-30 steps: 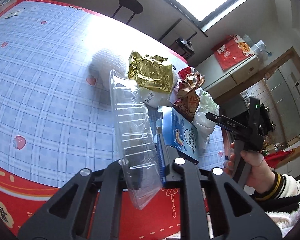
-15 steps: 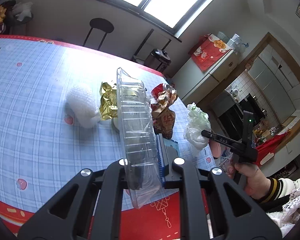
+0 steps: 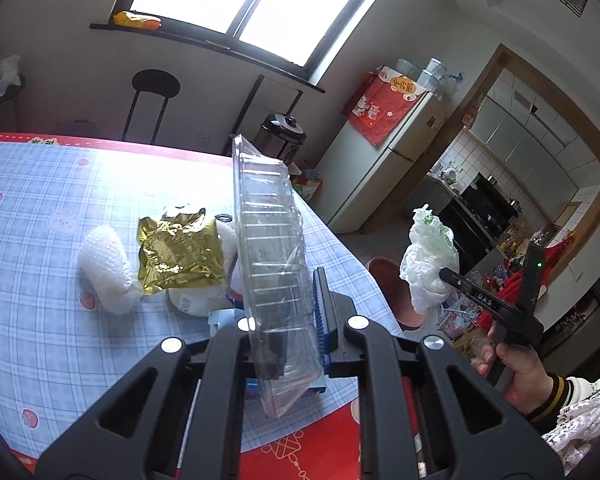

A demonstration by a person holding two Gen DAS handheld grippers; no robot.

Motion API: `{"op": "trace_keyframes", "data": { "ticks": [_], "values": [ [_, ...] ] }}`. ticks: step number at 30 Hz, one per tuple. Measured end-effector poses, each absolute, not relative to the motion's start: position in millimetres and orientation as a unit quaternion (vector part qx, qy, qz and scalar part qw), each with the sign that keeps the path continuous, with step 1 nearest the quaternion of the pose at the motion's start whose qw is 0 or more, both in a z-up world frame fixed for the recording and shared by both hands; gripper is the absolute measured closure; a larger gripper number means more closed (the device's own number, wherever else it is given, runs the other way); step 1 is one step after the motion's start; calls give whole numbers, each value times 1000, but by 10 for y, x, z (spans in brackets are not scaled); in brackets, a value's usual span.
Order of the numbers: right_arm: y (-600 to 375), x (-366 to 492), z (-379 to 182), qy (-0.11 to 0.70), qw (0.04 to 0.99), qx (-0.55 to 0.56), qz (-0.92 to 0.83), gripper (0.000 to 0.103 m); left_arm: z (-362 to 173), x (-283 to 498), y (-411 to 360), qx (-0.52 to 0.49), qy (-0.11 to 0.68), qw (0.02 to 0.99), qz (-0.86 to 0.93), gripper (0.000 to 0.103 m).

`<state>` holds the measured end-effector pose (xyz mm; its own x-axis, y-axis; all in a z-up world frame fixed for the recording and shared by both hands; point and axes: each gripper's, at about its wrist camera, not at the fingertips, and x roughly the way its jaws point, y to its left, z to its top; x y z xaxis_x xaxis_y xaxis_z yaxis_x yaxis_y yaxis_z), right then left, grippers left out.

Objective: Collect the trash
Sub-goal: 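Lift the bottle pack with the left tool while the right tool grasps the white plastic bag, then drop the white bag and the bottle pack into the brown bin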

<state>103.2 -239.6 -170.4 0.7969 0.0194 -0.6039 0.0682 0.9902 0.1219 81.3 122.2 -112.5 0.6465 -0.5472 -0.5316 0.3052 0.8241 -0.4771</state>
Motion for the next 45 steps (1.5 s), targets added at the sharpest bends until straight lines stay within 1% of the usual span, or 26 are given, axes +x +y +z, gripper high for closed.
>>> {"op": "trace_keyframes", "data": {
  "ticks": [7, 15, 22, 26, 28, 29, 30, 32, 33, 34, 36, 38, 45],
  "values": [
    [-3394, 1036, -1613, 304, 948, 73, -53, 87, -884, 791, 604, -176, 326, 902, -221, 88],
    [-4457, 1296, -1732, 314, 942, 96, -69, 87, -643, 673, -61, -171, 312, 917, -183, 88],
    [-4952, 1584, -1890, 332, 934, 128, -39, 87, -518, 481, -522, -161, 304, 928, -143, 88],
    [-5051, 1716, -1923, 342, 931, 124, -17, 83, -513, 400, -741, -164, 308, 928, -129, 87],
    [-5096, 1768, -1930, 345, 930, 128, -7, 70, -513, 372, -844, -165, 311, 928, -124, 88],
    [-5116, 1777, -1915, 340, 931, 129, -7, 55, -512, 356, -897, -165, 312, 928, -123, 88],
    [-5140, 1781, -1892, 332, 934, 129, -8, 44, -511, 348, -939, -164, 312, 928, -123, 87],
    [-5207, 1796, -1824, 319, 939, 131, -1, 38, -496, 324, -1043, -161, 312, 928, -122, 88],
    [-5245, 1807, -1778, 316, 940, 131, -1, 32, -499, 326, -1085, -160, 312, 928, -123, 88],
    [-5275, 1796, -1738, 311, 941, 131, -4, 29, -499, 328, -1136, -158, 313, 928, -124, 88],
    [-5366, 1740, -1636, 298, 945, 137, -9, 14, -497, 368, -1229, -153, 315, 928, -129, 87],
    [-5443, 1650, -1545, 287, 948, 140, -16, 5, -469, 414, -1352, -147, 314, 928, -138, 88],
    [-5722, 1369, -1374, 285, 948, 137, -37, 5, -395, 723, -1897, -110, 314, 922, -199, 87]
  ]
}}
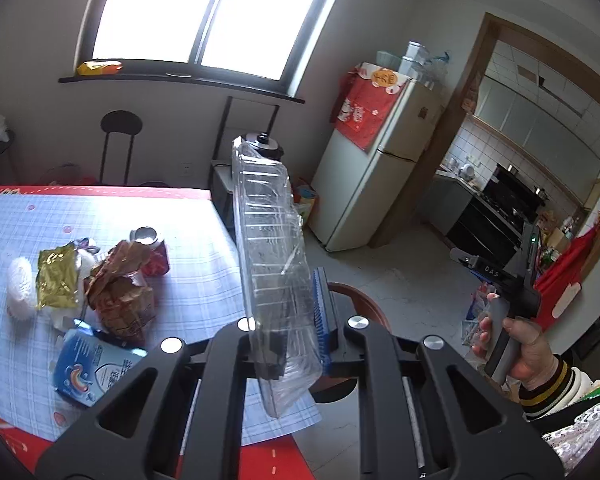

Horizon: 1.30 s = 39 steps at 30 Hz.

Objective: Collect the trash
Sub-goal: 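Drop the white bag and the bottle pack into the brown bin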

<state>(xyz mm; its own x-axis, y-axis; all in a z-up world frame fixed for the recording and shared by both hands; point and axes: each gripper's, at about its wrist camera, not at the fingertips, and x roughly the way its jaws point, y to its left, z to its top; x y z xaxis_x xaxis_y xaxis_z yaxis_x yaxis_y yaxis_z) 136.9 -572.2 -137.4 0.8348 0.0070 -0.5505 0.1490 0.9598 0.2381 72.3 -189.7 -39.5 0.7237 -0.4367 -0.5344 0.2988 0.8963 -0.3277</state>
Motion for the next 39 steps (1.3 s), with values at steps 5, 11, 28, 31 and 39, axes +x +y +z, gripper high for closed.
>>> {"op": "trace_keyframes", "data": {
  "ticks": [5, 11, 28, 31, 39],
  "values": [
    [-5917, 1073, -1367, 289, 948, 112, -76, 5, -478, 1107, -2485, -81, 325, 905, -261, 87],
    [-6246, 675, -1490, 301, 939, 104, -129, 5, -644, 1628, -3260, -64, 337, 875, -341, 87],
    [-6770, 339, -1685, 308, 920, 139, -198, 5, -887, 2256, -4594, 7, 355, 843, -404, 76],
    [-6725, 375, -1686, 309, 922, 129, -192, 5, -856, 2283, -4643, 17, 340, 849, -403, 33],
    [-6550, 480, -1647, 310, 927, 125, -172, 5, -692, 2188, -4407, 14, 301, 870, -390, 9]
  ]
}}
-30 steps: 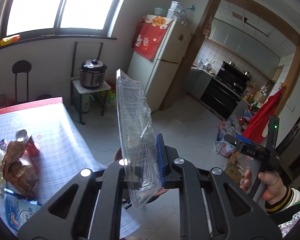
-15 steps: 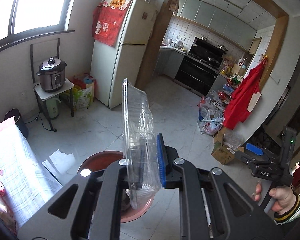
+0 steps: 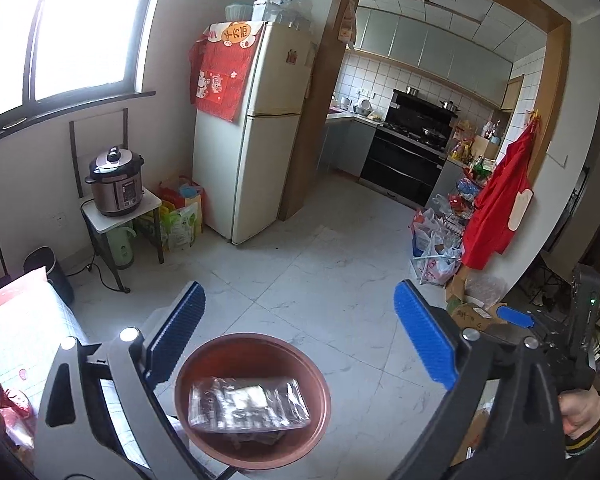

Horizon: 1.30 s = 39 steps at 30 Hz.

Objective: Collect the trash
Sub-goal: 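Drop the white bag and the bottle pack into the brown bin, then grasp the blue detergent box with the right tool and lift it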

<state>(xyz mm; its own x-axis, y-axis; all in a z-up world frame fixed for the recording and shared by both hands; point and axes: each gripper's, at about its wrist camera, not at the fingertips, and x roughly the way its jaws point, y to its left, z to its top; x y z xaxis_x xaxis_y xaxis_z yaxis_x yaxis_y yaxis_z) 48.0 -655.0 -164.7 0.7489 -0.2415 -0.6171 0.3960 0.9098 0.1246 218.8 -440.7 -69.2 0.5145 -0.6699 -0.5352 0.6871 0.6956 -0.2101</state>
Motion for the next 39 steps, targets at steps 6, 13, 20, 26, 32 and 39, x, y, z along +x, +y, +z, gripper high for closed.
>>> {"op": "trace_keyframes", "data": {
  "ticks": [6, 13, 20, 26, 32, 39],
  "values": [
    [-6426, 550, -1600, 304, 931, 127, -157, 5, -583, 2123, -3977, 1, 301, 885, -356, 6],
    [-6146, 677, -1591, 304, 935, 126, -132, 5, -520, 1928, -3226, -27, 306, 907, -289, 6],
    [-5686, 915, -1571, 307, 936, 130, -112, 5, -465, 1653, -2164, -36, 294, 936, -192, 6],
    [-5001, 1086, -1514, 313, 941, 108, -75, 5, -459, 1297, -1071, -52, 284, 951, -115, 6],
    [-4195, 1245, -1542, 329, 941, 76, -37, 5, -592, 968, 90, -72, 279, 957, -38, 6],
    [-3127, 1389, -1698, 354, 935, 29, 11, 5, -886, 655, 1133, -99, 289, 952, 27, 6]
  ]
}}
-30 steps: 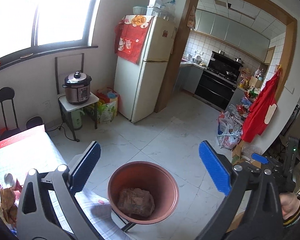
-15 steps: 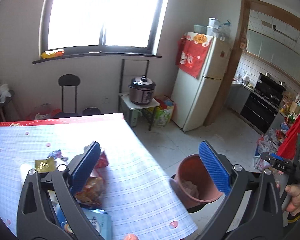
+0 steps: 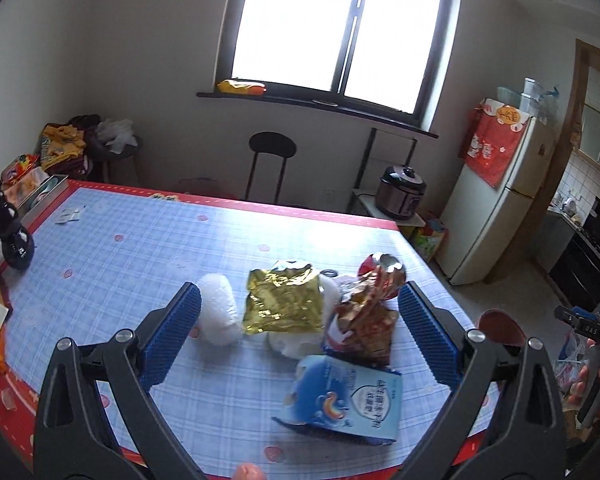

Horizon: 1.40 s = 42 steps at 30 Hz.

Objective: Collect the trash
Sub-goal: 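Grasp the blue detergent box with the right tool and lift it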

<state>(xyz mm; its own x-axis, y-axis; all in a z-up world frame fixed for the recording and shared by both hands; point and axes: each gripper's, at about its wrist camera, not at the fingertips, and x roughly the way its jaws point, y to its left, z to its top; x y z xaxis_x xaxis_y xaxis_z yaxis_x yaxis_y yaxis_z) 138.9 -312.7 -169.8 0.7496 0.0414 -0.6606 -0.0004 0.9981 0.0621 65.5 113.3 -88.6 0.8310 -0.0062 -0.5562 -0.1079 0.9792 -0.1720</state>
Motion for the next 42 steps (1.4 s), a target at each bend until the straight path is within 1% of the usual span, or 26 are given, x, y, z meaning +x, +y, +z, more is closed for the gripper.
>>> {"op": "trace_keyframes", "data": {
  "ticks": [4, 11, 16, 19, 23, 26, 30, 33, 42],
  "values": [
    [-2482, 1464, -1849, 370, 928, 0, 36, 5, -1087, 543, 1548, -107, 301, 947, 37, 6],
    [-1384, 1488, -2156, 399, 910, -58, 95, 6, -1400, 488, 2049, -119, 328, 936, 39, 6],
    [-830, 1492, -2453, 421, 893, -89, 130, 6, -1563, 426, 2371, -139, 335, 931, 40, 6],
    [-602, 1495, -2640, 441, 881, -95, 142, 6, -1686, 356, 2538, -147, 341, 927, 47, 6],
    [-332, 1479, -2913, 476, 853, -132, 169, 6, -1875, 278, 2713, -172, 354, 918, 47, 6],
    [-161, 1450, -3097, 499, 830, -155, 193, 6, -1970, 213, 2770, -172, 358, 917, 47, 6],
    [110, 1404, -3349, 525, 795, -222, 208, 6, -2040, 163, 2820, -188, 363, 912, 45, 6],
    [247, 1361, -3452, 511, 788, -281, 196, 6, -2070, 140, 2841, -198, 363, 910, 43, 6],
    [398, 1329, -3614, 488, 786, -335, 178, 5, -2095, 120, 2878, -212, 364, 906, 38, 6]
  ]
}}
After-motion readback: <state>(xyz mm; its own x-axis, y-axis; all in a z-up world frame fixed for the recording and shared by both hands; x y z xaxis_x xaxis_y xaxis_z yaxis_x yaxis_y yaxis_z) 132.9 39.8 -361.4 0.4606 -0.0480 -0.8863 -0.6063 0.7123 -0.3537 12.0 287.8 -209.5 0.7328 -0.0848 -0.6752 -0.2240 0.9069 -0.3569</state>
